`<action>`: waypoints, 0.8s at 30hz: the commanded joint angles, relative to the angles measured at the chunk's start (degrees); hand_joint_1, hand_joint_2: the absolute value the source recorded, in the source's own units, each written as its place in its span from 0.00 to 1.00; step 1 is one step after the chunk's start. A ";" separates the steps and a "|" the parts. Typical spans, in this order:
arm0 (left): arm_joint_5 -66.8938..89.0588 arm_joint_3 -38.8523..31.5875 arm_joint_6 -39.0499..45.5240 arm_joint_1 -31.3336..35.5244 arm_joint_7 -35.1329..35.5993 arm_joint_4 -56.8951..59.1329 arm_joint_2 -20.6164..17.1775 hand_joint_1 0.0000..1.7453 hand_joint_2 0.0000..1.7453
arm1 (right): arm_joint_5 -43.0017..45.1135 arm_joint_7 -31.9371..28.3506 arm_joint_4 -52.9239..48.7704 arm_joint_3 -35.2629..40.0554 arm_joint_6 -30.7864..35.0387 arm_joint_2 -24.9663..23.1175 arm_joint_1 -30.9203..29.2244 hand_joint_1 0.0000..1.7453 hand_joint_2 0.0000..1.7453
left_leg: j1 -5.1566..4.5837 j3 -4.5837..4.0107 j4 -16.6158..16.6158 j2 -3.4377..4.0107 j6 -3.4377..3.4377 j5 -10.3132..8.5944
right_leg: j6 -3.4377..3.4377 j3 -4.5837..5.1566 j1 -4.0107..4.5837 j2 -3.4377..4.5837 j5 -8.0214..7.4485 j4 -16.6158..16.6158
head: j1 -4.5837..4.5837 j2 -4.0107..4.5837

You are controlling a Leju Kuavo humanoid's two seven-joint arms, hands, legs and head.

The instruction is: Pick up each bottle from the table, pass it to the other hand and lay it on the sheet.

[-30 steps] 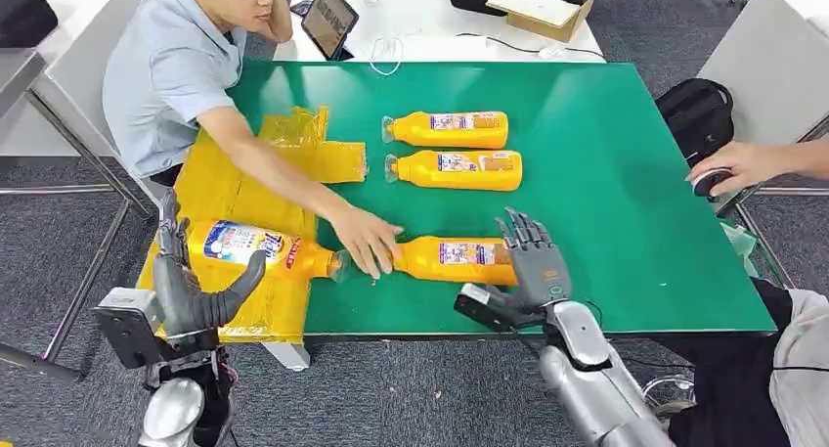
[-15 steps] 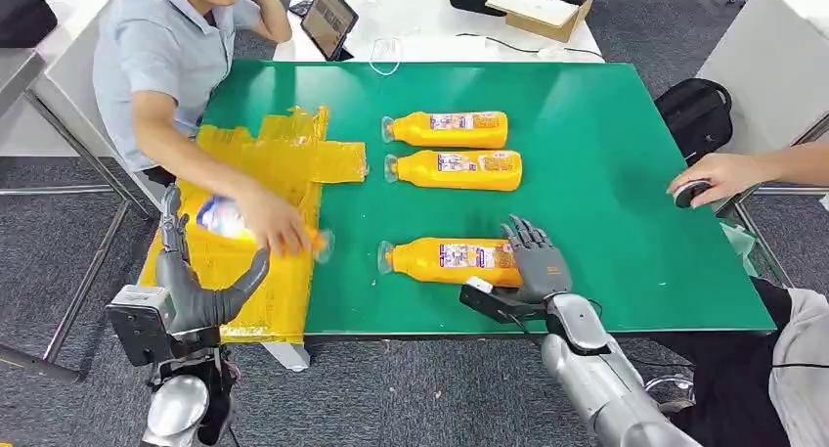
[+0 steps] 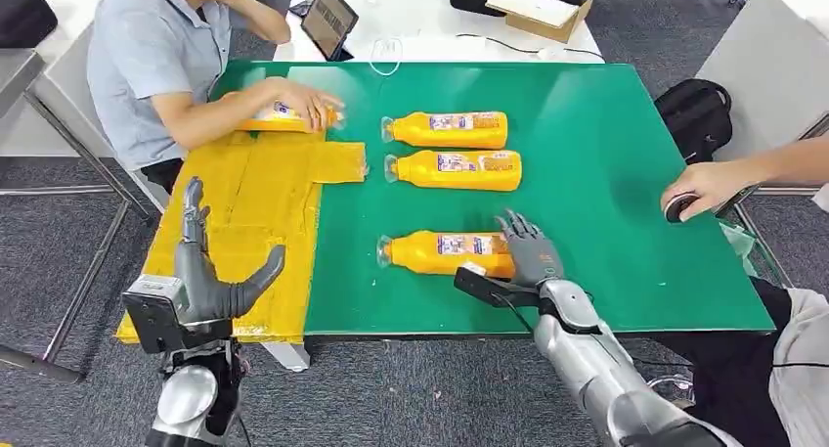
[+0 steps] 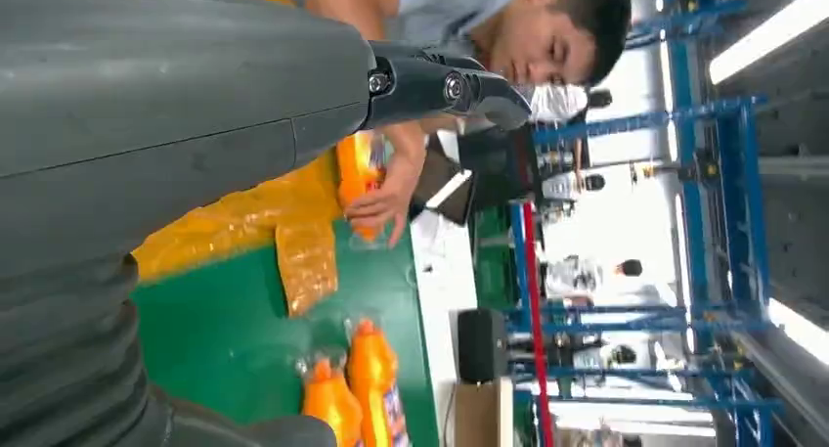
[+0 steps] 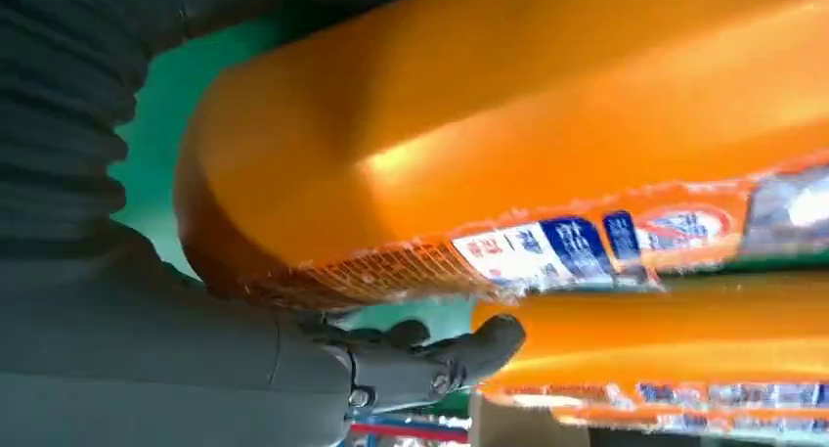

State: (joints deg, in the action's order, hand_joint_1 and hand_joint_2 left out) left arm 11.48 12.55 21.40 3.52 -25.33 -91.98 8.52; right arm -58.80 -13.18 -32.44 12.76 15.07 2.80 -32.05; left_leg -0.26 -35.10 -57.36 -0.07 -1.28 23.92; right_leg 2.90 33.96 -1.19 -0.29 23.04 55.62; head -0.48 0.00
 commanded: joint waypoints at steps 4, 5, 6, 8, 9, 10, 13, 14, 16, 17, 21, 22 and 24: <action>-2.20 1.22 -2.26 3.63 0.82 6.32 -1.16 0.00 1.00 | -0.33 -0.43 10.58 2.55 -4.23 -0.65 -5.18 0.91 1.00 | 0.06 0.21 0.04 -0.02 0.08 0.01 | -0.12 -0.24 0.07 -0.06 0.03 -0.06 | 0.02 0.00; -2.74 1.24 -2.87 3.81 0.95 6.54 -1.28 0.00 1.00 | -0.40 -0.65 11.04 2.98 -5.11 -0.69 -5.44 0.95 1.00 | 0.08 0.28 0.04 -0.02 0.10 0.03 | -0.15 -0.30 0.08 -0.05 0.05 -0.05 | 0.00 0.00; -3.09 1.23 -3.23 3.83 1.02 6.63 -1.33 0.00 1.00 | -0.10 -1.18 10.98 3.03 -5.24 -0.73 -5.37 0.96 1.00 | 0.05 0.23 0.03 -0.01 0.06 0.02 | -0.10 -0.27 0.06 -0.04 0.03 -0.05 | 0.02 0.00; -3.27 1.23 -3.45 3.85 1.03 6.67 -1.35 0.00 1.00 | 0.42 -1.66 10.96 2.97 -5.34 -0.94 -5.19 0.97 1.00 | 0.07 0.27 0.04 -0.01 0.07 0.04 | -0.12 -0.31 0.07 -0.04 0.05 -0.06 | 0.02 0.00; -3.71 1.29 -4.01 3.90 1.25 6.72 -1.41 0.00 1.00 | 0.96 -2.54 10.82 3.15 -5.64 -1.04 -5.04 0.99 1.00 | 0.10 0.35 0.05 -0.03 0.10 0.07 | -0.16 -0.40 0.11 -0.06 0.08 -0.08 | 0.00 0.00; -3.88 1.32 -4.20 3.93 1.31 6.77 -1.41 0.00 1.00 | 1.44 -3.07 10.62 3.02 -5.73 -1.11 -4.89 0.99 1.00 | 0.08 0.31 0.06 0.00 0.08 0.05 | -0.12 -0.34 0.08 -0.03 0.05 -0.08 | 0.02 0.00; -4.46 1.40 -4.72 3.92 1.40 6.90 -1.40 0.00 1.00 | 3.31 -4.94 9.21 3.23 -4.84 -1.46 -4.12 1.00 1.00 | 0.07 0.24 0.04 0.01 0.06 0.03 | -0.09 -0.28 0.07 -0.03 0.03 -0.06 | 0.04 0.00; -5.01 1.37 -5.11 3.88 1.17 6.74 -1.37 0.00 1.00 | 4.68 -6.24 8.16 2.90 -3.72 -1.83 -3.61 1.00 1.00 | 0.09 0.34 0.06 -0.01 0.09 0.06 | -0.14 -0.38 0.09 -0.05 0.07 -0.09 | 0.02 0.00; -6.29 1.27 -5.95 3.75 0.82 6.53 -1.26 0.00 1.00 | 6.18 -7.56 7.25 2.31 -2.92 -2.17 -3.25 1.00 1.00 | 0.12 0.33 0.03 0.03 0.11 0.07 | -0.15 -0.36 0.13 -0.01 0.06 -0.08 | 0.02 0.00; -8.24 1.17 -7.30 3.52 0.77 6.13 -1.14 0.00 1.00 | 8.67 -9.41 5.15 0.89 -1.79 -2.72 -2.38 1.00 1.00 | 0.13 0.39 0.04 0.04 0.13 0.10 | -0.19 -0.41 0.14 0.01 0.08 -0.07 | 0.02 0.00; -13.70 -0.27 -8.83 2.34 0.35 7.09 -0.10 0.00 1.00 | 19.09 -13.02 -3.33 -4.81 0.40 -4.86 1.00 1.00 1.00 | 0.11 0.33 0.05 0.08 0.12 0.08 | -0.17 -0.32 0.12 0.05 0.06 -0.07 | 0.02 0.00; -14.45 -0.32 -9.16 2.19 0.40 7.70 -0.08 0.00 1.00 | 20.24 -13.11 -4.66 -5.11 0.32 -4.98 1.45 1.00 1.00 | 0.12 0.33 0.05 0.10 0.12 0.09 | -0.17 -0.31 0.13 0.07 0.05 -0.07 | 0.02 0.00; -17.16 -0.83 -10.10 1.80 1.18 8.91 0.24 0.00 1.00 | 24.03 -13.87 -7.30 -7.41 1.99 -5.70 2.38 1.00 1.00 | 0.12 0.32 0.01 0.18 0.12 0.13 | -0.18 -0.29 0.13 0.13 0.09 -0.01 | 0.02 0.00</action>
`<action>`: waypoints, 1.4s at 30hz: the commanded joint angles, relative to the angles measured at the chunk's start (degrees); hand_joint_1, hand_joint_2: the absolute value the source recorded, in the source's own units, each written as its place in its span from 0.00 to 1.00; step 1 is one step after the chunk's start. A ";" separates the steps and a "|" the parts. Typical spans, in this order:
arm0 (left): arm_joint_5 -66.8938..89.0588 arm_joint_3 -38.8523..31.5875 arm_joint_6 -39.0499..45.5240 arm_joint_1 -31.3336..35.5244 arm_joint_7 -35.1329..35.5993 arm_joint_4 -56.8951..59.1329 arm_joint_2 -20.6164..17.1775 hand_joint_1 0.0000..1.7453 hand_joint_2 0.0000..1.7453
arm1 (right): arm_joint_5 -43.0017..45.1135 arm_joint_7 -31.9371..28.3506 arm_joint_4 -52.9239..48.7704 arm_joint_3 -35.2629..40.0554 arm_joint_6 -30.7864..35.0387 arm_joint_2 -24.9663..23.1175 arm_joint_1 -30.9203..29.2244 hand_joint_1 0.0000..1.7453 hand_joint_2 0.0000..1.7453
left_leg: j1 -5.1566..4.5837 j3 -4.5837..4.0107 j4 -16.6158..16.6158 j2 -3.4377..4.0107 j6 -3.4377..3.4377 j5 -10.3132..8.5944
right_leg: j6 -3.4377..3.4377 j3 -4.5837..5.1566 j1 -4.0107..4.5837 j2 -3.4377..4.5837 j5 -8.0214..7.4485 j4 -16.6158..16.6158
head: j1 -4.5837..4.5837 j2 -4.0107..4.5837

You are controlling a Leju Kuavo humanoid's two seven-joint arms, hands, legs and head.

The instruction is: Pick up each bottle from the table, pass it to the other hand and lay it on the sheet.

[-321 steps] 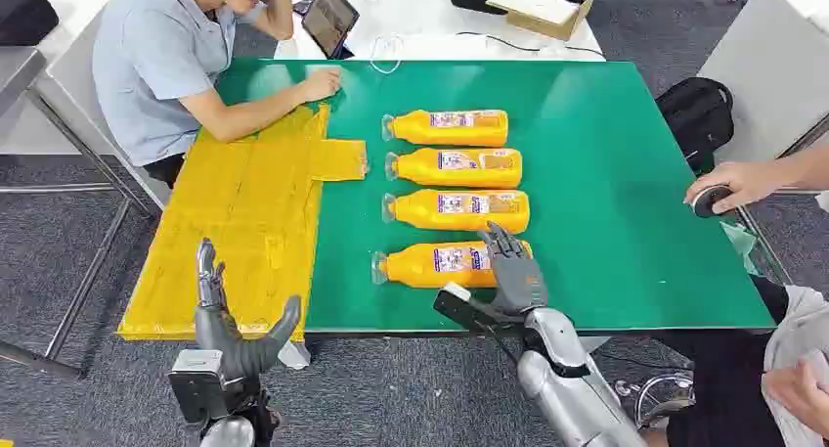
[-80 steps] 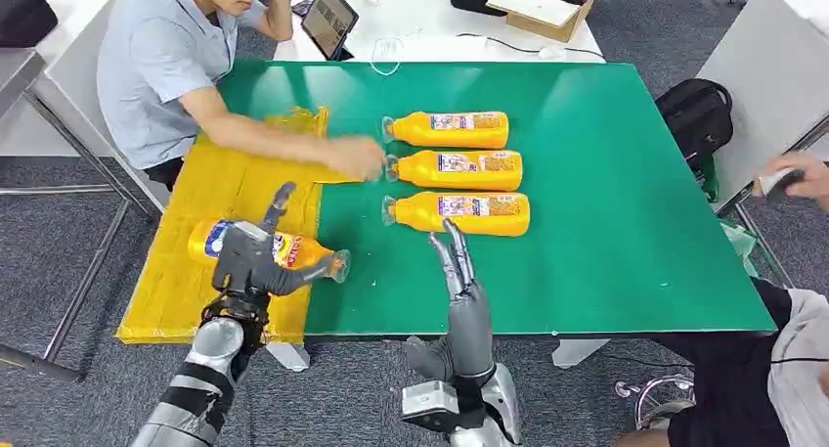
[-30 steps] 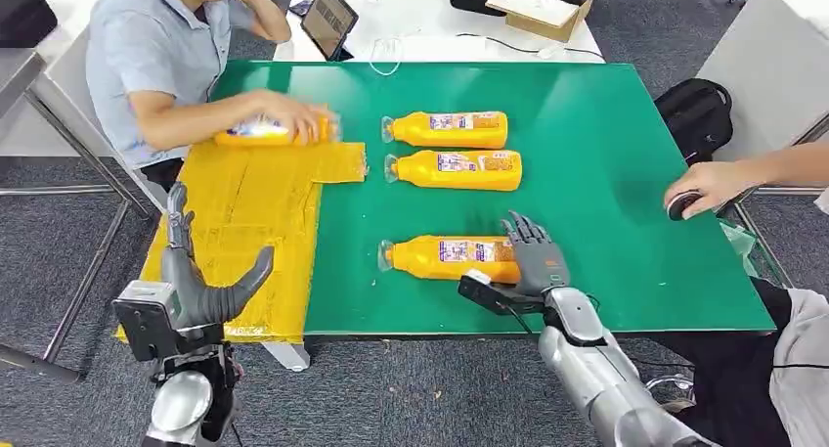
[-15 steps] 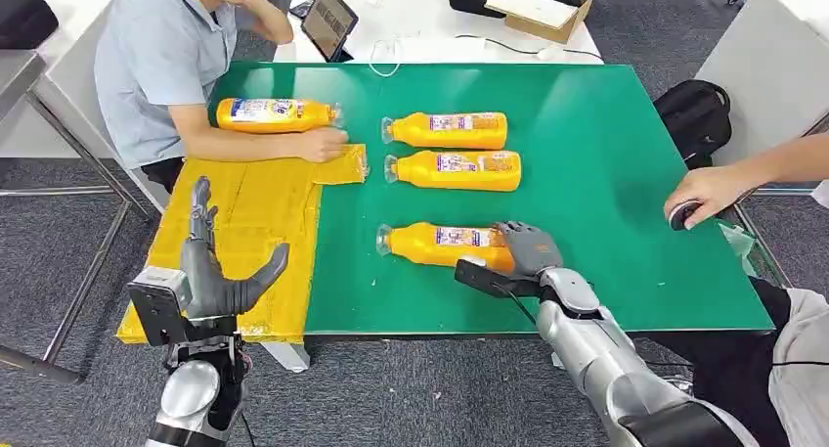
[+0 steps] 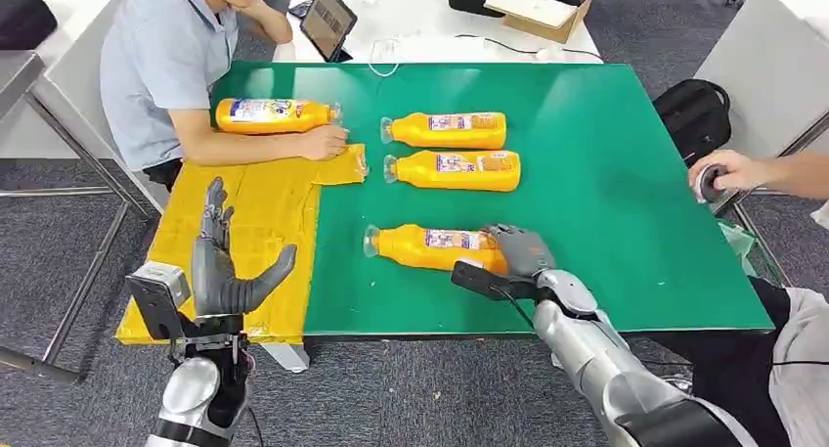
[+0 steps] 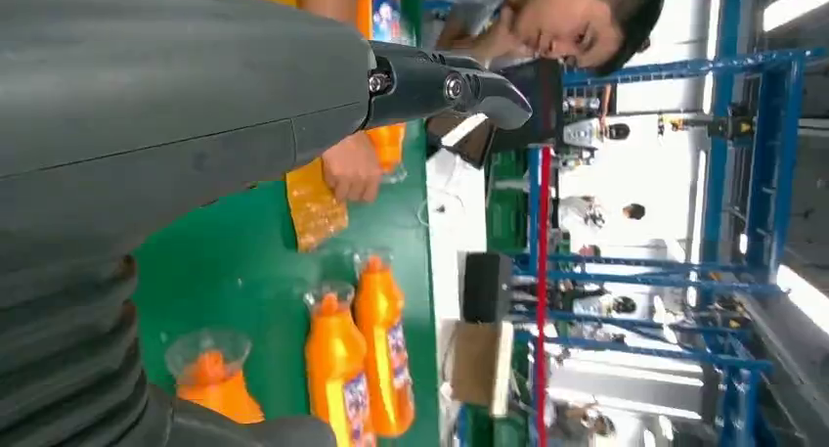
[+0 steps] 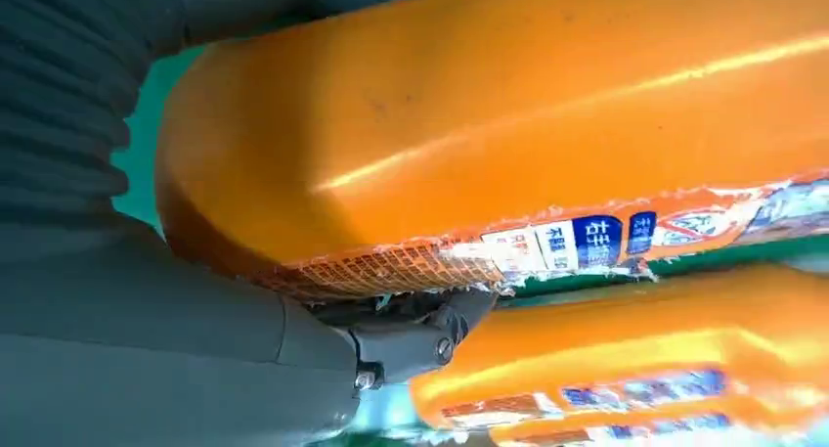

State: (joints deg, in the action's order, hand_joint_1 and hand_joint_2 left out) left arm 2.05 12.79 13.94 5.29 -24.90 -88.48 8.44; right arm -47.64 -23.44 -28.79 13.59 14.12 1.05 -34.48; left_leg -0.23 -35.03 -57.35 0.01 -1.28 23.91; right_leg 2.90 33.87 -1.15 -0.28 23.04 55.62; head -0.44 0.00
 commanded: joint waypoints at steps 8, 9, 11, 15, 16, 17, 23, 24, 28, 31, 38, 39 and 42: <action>-11.91 0.75 -7.58 -5.19 3.73 8.08 -0.64 0.00 1.00 | 26.98 -9.27 -27.54 -14.35 9.83 -7.77 14.19 1.00 1.00 | 0.07 0.24 0.10 -0.11 0.10 0.18 | -0.15 -0.30 0.06 -0.03 0.18 -0.11 | -0.02 0.00; -11.53 1.96 -10.08 -5.74 3.52 7.86 -1.68 0.00 1.00 | 28.92 -10.54 -29.05 -14.45 9.47 -8.31 15.07 1.00 1.00 | 0.03 0.11 0.07 -0.15 0.07 0.12 | -0.11 -0.16 0.02 -0.05 0.15 -0.07 | 0.00 0.00; -11.36 1.94 -10.94 -6.32 3.36 7.73 -1.75 0.00 1.00 | 29.75 -10.88 -30.00 -14.02 9.22 -8.62 15.67 1.00 1.00 | 0.00 -0.03 0.05 -0.12 0.08 0.11 | -0.11 -0.02 -0.02 0.02 0.13 -0.01 | -0.02 0.00; -11.35 1.88 -10.94 -6.22 3.37 7.60 -1.72 0.00 1.00 | 29.78 -10.87 -30.02 -13.97 9.26 -8.70 15.63 1.00 1.00 | -0.01 -0.18 0.04 -0.17 0.06 0.06 | -0.08 0.15 -0.01 -0.05 0.09 -0.01 | -0.02 0.00; -11.33 1.83 -11.01 -6.16 3.40 7.48 -1.71 0.00 1.00 | 29.84 -10.86 -29.94 -13.94 9.26 -8.60 15.54 1.00 1.00 | 0.03 -0.04 0.00 -0.16 0.11 0.14 | -0.15 0.02 0.03 -0.03 0.15 0.03 | -0.04 0.00; -11.33 1.83 -11.01 -6.16 3.40 7.48 -1.71 0.00 1.00 | 29.84 -10.86 -29.94 -13.94 9.26 -8.60 15.54 1.00 1.00 | -0.01 -0.16 0.03 -0.18 0.07 0.07 | -0.10 0.14 -0.02 -0.05 0.10 0.02 | -0.02 0.00; -9.39 3.08 -13.71 -6.92 3.37 7.09 -2.41 0.00 1.00 | 32.06 -12.15 -32.76 -11.66 6.62 -9.75 17.78 0.97 1.00 | 0.04 -0.02 0.02 -0.13 0.10 0.14 | -0.14 -0.01 0.03 -0.01 0.16 0.00 | -0.02 0.00; -8.61 3.11 -14.08 -7.38 3.22 6.58 -2.29 0.00 1.00 | 29.96 -10.66 -34.03 -7.78 4.80 -9.61 19.45 0.98 1.00 | 0.02 -0.13 0.05 -0.12 0.06 0.07 | -0.09 0.10 0.01 0.00 0.10 -0.02 | -0.02 0.00; -8.02 4.19 -15.80 -5.42 2.83 6.61 -1.97 0.00 1.00 | 22.78 -11.72 -33.62 6.31 1.71 -10.53 22.40 0.98 1.00 | 0.07 -0.09 0.05 -0.05 0.09 0.12 | -0.12 0.05 0.06 0.09 0.11 -0.03 | -0.02 0.00; -9.19 4.29 -14.27 -2.75 1.91 7.41 -0.03 0.00 1.00 | 22.22 -14.69 -33.35 12.51 5.84 -13.33 23.48 1.00 1.00 | 0.08 -0.16 0.01 -0.09 0.12 0.11 | -0.13 0.14 0.07 0.04 0.11 0.01 | -0.02 0.00; -15.35 8.55 -15.68 -1.07 2.02 4.49 -1.09 0.00 1.00 | 25.04 -16.56 -25.20 23.37 9.60 -14.36 19.46 1.00 1.00 | 0.22 -0.23 0.02 -0.15 0.09 0.06 | -0.13 0.20 0.19 -0.03 0.11 0.01 | -0.02 0.00; -16.44 9.20 -16.62 -1.29 1.93 3.94 -1.44 0.00 1.00 | 26.10 -16.56 -24.97 24.00 10.03 -14.15 19.01 1.00 1.00 | 0.24 -0.14 0.02 -0.13 0.11 0.09 | -0.16 0.11 0.21 -0.01 0.13 -0.02 | -0.02 0.00; -17.15 9.89 -17.24 -1.49 1.95 3.26 -1.74 0.00 1.00 | 26.82 -16.56 -24.39 24.21 10.17 -14.04 18.37 1.00 1.00 | 0.25 -0.17 0.02 -0.09 0.11 0.08 | -0.17 0.13 0.22 -0.06 0.11 -0.03 | -0.02 0.00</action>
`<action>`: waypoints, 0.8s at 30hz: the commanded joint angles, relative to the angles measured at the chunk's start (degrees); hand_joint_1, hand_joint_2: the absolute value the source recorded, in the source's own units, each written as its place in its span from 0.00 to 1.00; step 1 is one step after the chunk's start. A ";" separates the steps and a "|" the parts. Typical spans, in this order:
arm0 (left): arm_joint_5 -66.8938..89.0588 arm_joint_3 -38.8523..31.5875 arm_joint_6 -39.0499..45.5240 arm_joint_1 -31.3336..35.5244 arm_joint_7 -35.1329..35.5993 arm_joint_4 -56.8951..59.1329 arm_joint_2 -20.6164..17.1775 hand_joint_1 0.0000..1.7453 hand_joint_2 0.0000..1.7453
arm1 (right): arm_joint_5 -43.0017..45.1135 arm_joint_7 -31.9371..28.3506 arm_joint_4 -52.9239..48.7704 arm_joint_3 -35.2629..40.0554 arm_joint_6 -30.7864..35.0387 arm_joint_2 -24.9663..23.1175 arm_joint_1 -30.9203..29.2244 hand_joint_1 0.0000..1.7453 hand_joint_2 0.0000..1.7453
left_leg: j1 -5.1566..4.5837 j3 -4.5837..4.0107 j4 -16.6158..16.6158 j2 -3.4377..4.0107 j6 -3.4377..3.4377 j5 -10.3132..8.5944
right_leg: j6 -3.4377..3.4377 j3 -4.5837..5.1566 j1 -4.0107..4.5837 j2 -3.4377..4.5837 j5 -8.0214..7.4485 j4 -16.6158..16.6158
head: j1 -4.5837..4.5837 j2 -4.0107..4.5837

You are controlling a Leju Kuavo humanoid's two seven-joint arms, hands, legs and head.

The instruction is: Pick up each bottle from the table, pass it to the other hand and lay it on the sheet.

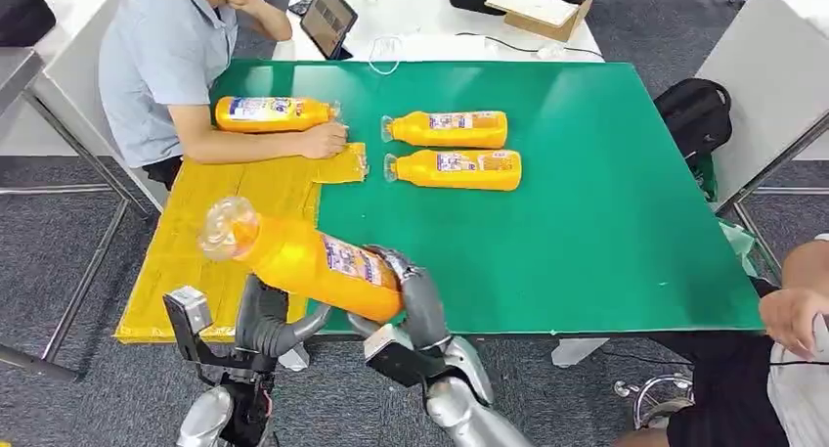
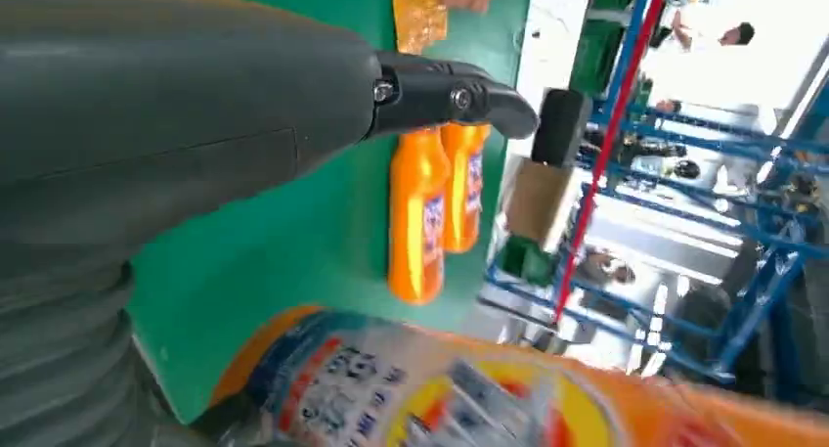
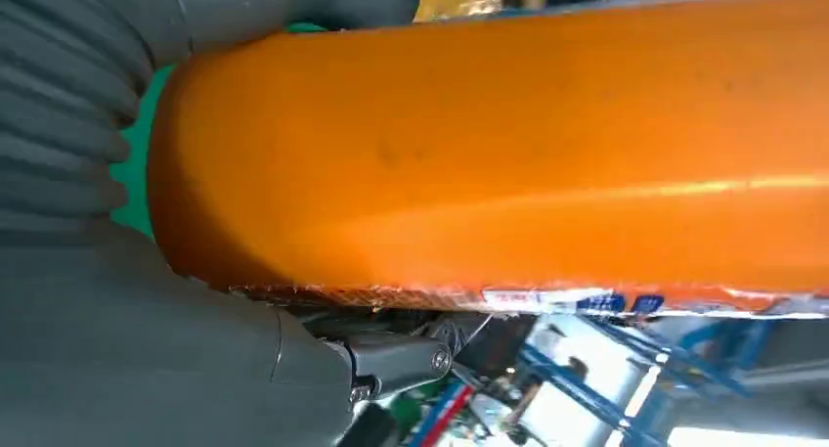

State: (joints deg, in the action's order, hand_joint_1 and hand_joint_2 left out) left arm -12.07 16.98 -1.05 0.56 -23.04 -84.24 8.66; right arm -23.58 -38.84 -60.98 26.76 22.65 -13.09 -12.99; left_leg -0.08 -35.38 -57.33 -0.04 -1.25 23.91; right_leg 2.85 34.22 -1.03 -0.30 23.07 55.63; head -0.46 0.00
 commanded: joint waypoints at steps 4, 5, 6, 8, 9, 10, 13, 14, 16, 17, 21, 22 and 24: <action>-3.37 5.78 -2.53 3.34 -0.03 -0.95 -2.07 0.00 1.00 | 2.82 -1.16 7.93 11.07 1.40 0.16 -3.13 1.00 1.00 | 0.06 0.24 0.00 -0.09 0.09 0.10 | -0.11 -0.29 0.06 -0.06 0.11 -0.02 | 0.00 0.00; -3.39 5.96 -2.71 3.39 -0.20 -1.16 -2.13 0.00 1.00 | 2.81 -1.16 8.04 11.14 1.17 0.14 -3.13 1.00 1.00 | 0.08 0.31 -0.01 -0.09 0.12 0.13 | -0.15 -0.35 0.08 -0.07 0.15 -0.01 | -0.02 0.00; -3.43 6.35 -2.88 3.65 -0.26 -1.38 -2.25 0.00 1.00 | 2.69 -1.16 8.46 11.27 1.06 0.03 -3.14 1.00 1.00 | 0.07 0.25 -0.01 -0.12 0.10 0.11 | -0.12 -0.30 0.08 -0.10 0.12 -0.02 | 0.00 0.00; -3.59 6.83 -3.09 4.52 0.03 -0.71 -2.32 0.00 1.00 | 2.77 -1.16 9.14 11.22 1.22 0.00 -3.33 1.00 1.00 | 0.09 0.33 -0.02 -0.16 0.12 0.15 | -0.15 -0.41 0.11 -0.13 0.17 -0.03 | 0.00 0.00; -3.75 7.05 -3.15 4.91 0.45 -0.15 -2.41 0.00 1.00 | 2.84 -1.16 9.64 11.22 1.15 -0.05 -3.56 1.00 1.00 | 0.04 0.13 0.02 -0.11 0.06 0.03 | -0.07 -0.18 0.05 -0.10 0.05 -0.04 | 0.00 0.00; -3.74 7.23 -3.15 5.22 0.45 0.39 -2.59 0.00 1.00 | 2.85 -1.16 9.82 11.32 1.11 -0.05 -3.75 1.00 1.00 | 0.07 0.31 -0.01 -0.15 0.11 0.12 | -0.14 -0.37 0.09 -0.13 0.15 -0.02 | -0.02 0.00; -6.26 6.42 -4.07 5.44 1.19 1.23 -2.36 0.00 1.00 | 2.92 -1.16 10.63 11.52 0.65 -0.15 -4.07 1.00 1.00 | 0.09 0.30 -0.01 -0.18 0.11 0.10 | -0.14 -0.35 0.11 -0.17 0.14 -0.02 | 0.00 0.00; -6.42 6.20 -4.06 5.35 1.00 1.03 -2.39 0.00 1.00 | 3.03 -1.16 10.78 11.47 0.59 -0.17 -4.03 1.00 1.00 | 0.07 0.22 0.01 -0.15 0.09 0.05 | -0.11 -0.25 0.08 -0.14 0.08 -0.05 | 0.00 0.00; -5.57 6.04 -3.97 4.52 -0.03 -0.54 -2.97 0.00 1.00 | 3.53 -1.16 10.60 11.19 1.09 0.21 -3.48 1.00 1.00 | 0.06 0.23 0.03 -0.12 0.08 0.06 | -0.10 -0.27 0.07 -0.10 0.08 -0.06 | 0.02 0.00; -5.05 5.97 -3.80 4.26 -0.32 -0.88 -3.09 0.00 1.00 | 3.79 -1.16 10.42 10.94 1.11 0.27 -3.32 1.00 1.00 | 0.04 0.22 0.05 -0.06 0.07 0.05 | -0.09 -0.24 0.05 -0.04 0.06 -0.06 | 0.02 0.00; -1.37 5.89 -2.55 2.83 -1.59 -2.76 -3.62 0.00 1.00 | 4.93 -1.14 9.66 8.49 -0.95 -0.05 -2.60 1.00 1.00 | 0.08 0.26 0.03 -0.12 0.09 0.09 | -0.12 -0.31 0.09 -0.13 0.11 -0.06 | 0.00 0.00; -0.84 5.99 -2.60 2.48 -1.62 -3.04 -3.66 0.00 1.00 | 4.89 -1.00 9.29 8.05 -1.14 -0.16 -2.28 1.00 1.00 | 0.03 0.18 0.03 -0.09 0.07 0.05 | -0.09 -0.20 0.04 -0.10 0.08 -0.04 | 0.00 0.00; -0.43 6.23 -2.87 2.11 -1.55 -3.27 -3.77 0.00 1.00 | 5.79 -0.56 9.01 7.17 -2.35 -0.46 -1.94 1.00 1.00 | 0.04 0.18 0.03 -0.06 0.07 0.07 | -0.09 -0.20 0.05 -0.05 0.07 -0.04 | 0.00 0.00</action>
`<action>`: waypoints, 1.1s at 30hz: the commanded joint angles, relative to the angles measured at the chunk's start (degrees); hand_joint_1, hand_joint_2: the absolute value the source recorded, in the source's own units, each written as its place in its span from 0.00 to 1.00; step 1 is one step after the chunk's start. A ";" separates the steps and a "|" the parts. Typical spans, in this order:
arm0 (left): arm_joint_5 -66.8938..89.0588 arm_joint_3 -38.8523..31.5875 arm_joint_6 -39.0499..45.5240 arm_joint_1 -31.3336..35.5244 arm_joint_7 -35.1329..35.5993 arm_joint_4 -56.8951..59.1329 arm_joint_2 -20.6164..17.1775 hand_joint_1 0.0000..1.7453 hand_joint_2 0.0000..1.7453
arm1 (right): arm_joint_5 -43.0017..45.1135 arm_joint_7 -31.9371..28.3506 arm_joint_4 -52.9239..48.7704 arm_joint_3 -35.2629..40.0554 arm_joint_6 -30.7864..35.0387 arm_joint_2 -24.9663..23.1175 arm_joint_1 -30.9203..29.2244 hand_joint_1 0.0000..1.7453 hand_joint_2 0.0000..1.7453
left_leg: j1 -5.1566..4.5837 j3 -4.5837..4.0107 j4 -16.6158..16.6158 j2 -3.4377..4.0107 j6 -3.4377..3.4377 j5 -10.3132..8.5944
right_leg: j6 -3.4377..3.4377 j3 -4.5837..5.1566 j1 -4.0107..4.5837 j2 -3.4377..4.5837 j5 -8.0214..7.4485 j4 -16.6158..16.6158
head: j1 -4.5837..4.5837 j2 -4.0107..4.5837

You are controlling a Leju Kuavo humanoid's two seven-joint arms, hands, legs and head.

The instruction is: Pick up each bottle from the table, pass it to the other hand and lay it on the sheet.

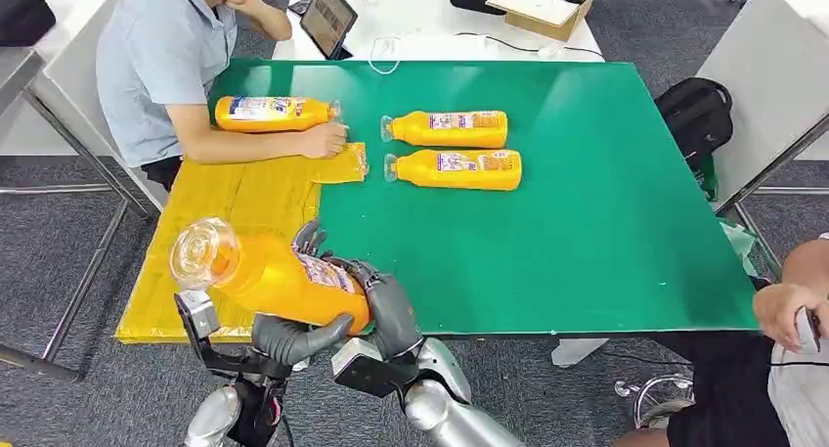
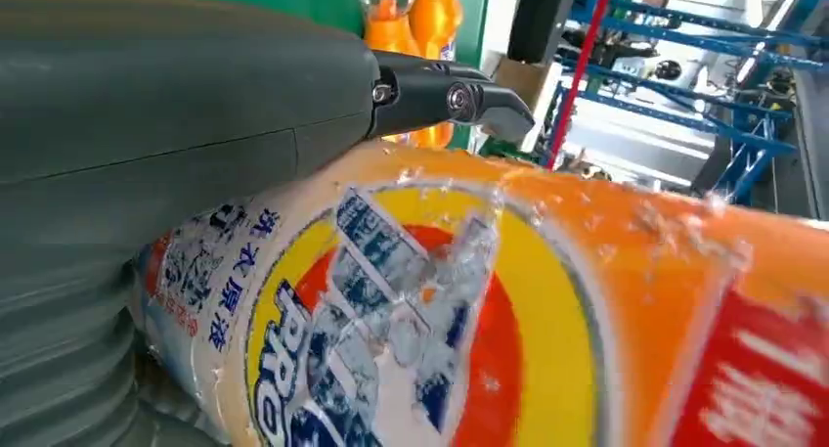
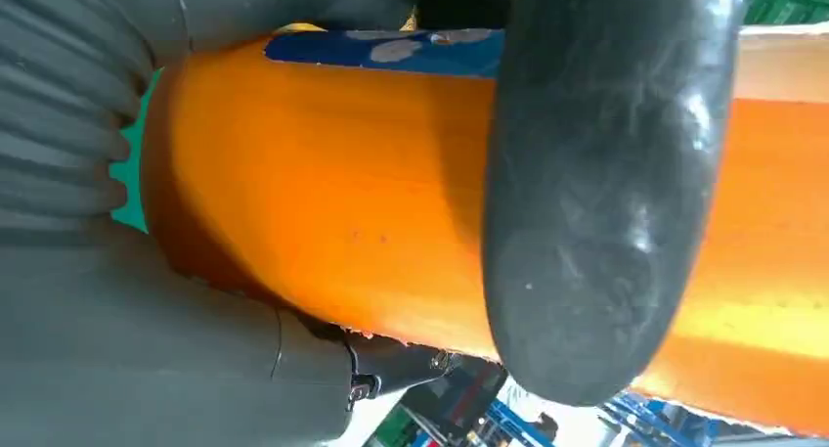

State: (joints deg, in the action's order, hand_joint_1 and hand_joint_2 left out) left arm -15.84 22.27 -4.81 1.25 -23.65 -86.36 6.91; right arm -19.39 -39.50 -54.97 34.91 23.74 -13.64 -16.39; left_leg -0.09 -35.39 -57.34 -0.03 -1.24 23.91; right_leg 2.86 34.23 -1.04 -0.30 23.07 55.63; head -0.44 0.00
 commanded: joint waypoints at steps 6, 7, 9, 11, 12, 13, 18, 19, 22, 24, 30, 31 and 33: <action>3.86 1.27 1.60 3.48 2.77 3.04 -1.93 0.00 1.00 | -3.73 0.22 5.39 1.40 -0.35 0.24 0.19 1.00 1.00 | 0.06 0.19 0.05 -0.11 0.07 0.03 | -0.10 -0.21 0.07 -0.11 0.06 -0.07 | -0.02 0.00; 3.75 1.00 1.65 4.01 2.79 4.17 -1.77 0.33 1.00 | -4.32 0.13 5.91 2.16 -0.41 0.15 0.05 1.00 1.00 | 0.09 0.33 0.04 -0.12 0.10 0.09 | -0.15 -0.36 0.10 -0.11 0.13 -0.06 | -0.02 0.00; 1.65 0.41 0.57 4.53 3.51 5.18 -1.49 0.92 1.00 | -4.19 0.13 6.61 2.90 -1.64 0.01 -0.29 1.00 1.00 | 0.05 0.18 0.07 -0.08 0.05 0.02 | -0.09 -0.19 0.05 -0.08 0.05 -0.07 | -0.02 0.00; 1.65 0.41 0.57 4.53 3.51 5.18 -1.49 1.00 1.00 | -4.19 0.13 6.61 2.90 -1.64 0.01 -0.29 1.00 1.00 | 0.09 0.34 0.06 -0.10 0.09 0.08 | -0.15 -0.36 0.10 -0.10 0.11 -0.07 | 0.00 0.00; 1.65 0.41 0.57 4.53 3.51 5.18 -1.49 1.00 1.00 | -4.19 0.13 6.61 2.90 -1.64 0.01 -0.29 1.00 1.00 | 0.09 0.34 0.06 -0.10 0.09 0.08 | -0.15 -0.36 0.10 -0.10 0.11 -0.07 | 0.00 0.00; 1.65 0.41 0.57 4.53 3.51 5.18 -1.49 1.00 1.00 | -4.19 0.13 6.61 2.90 -1.64 0.01 -0.29 1.00 1.00 | 0.09 0.34 0.06 -0.10 0.09 0.08 | -0.15 -0.36 0.10 -0.10 0.11 -0.07 | 0.00 0.00; -3.35 -1.38 -1.00 5.01 4.95 6.00 -0.97 1.00 1.00 | -6.56 0.97 9.26 4.91 -0.02 0.25 -1.45 1.00 1.00 | 0.04 0.14 0.06 -0.08 0.06 0.01 | -0.08 -0.15 0.05 -0.09 0.04 -0.05 | -0.02 0.00; -3.77 -1.57 -0.76 5.01 5.18 6.09 -0.85 1.00 1.00 | -7.39 1.26 9.65 5.22 1.11 0.33 -1.64 1.00 1.00 | 0.08 0.25 0.04 -0.11 0.08 0.05 | -0.13 -0.27 0.08 -0.11 0.09 -0.05 | -0.02 0.00; -4.64 -1.83 -0.61 5.01 5.60 6.29 -0.65 1.00 1.00 | -9.22 1.84 10.24 5.38 4.11 0.26 -1.78 0.72 1.00 | 0.10 0.34 0.06 -0.13 0.10 0.09 | -0.15 -0.38 0.10 -0.13 0.13 -0.07 | 0.00 0.00; -4.81 -1.96 -0.33 5.06 5.66 6.43 -0.50 1.00 1.00 | -9.48 1.91 10.46 5.02 5.80 -0.09 -1.72 0.00 1.00 | 0.07 0.22 0.05 -0.10 0.06 0.04 | -0.10 -0.24 0.07 -0.11 0.08 -0.07 | -0.02 0.00; -7.05 -3.45 1.54 6.99 7.19 8.98 -0.46 1.00 1.00 | -11.20 1.59 11.36 4.82 12.67 -0.96 -1.73 0.00 0.00 | 0.07 0.23 0.04 -0.05 0.08 0.06 | -0.11 -0.24 0.07 -0.05 0.07 -0.04 | -0.02 0.00; -7.21 -3.70 1.58 7.36 7.29 9.43 -0.80 1.00 1.00 | -11.12 1.55 11.48 4.97 12.82 -0.95 -1.74 0.00 0.00 | 0.06 0.11 0.04 -0.05 0.05 0.01 | -0.08 -0.13 0.06 -0.06 0.03 -0.05 | 0.00 0.00; -7.65 -4.51 1.56 9.05 7.24 11.60 -1.85 1.00 1.00 | -11.44 0.57 11.36 5.26 15.76 -0.59 -1.63 0.00 0.00 | 0.06 0.23 0.05 -0.09 0.08 0.04 | -0.11 -0.25 0.06 -0.08 0.08 -0.05 | 0.00 0.00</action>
State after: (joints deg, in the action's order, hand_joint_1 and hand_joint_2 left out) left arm -22.31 20.35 -3.74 3.71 -17.35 -83.12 6.21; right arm -30.12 -37.20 -48.41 36.85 34.69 -14.36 -17.24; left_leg -0.09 -35.40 -57.34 -0.04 -1.24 23.91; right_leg 2.86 34.24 -1.03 -0.31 23.07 55.64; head -0.44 0.00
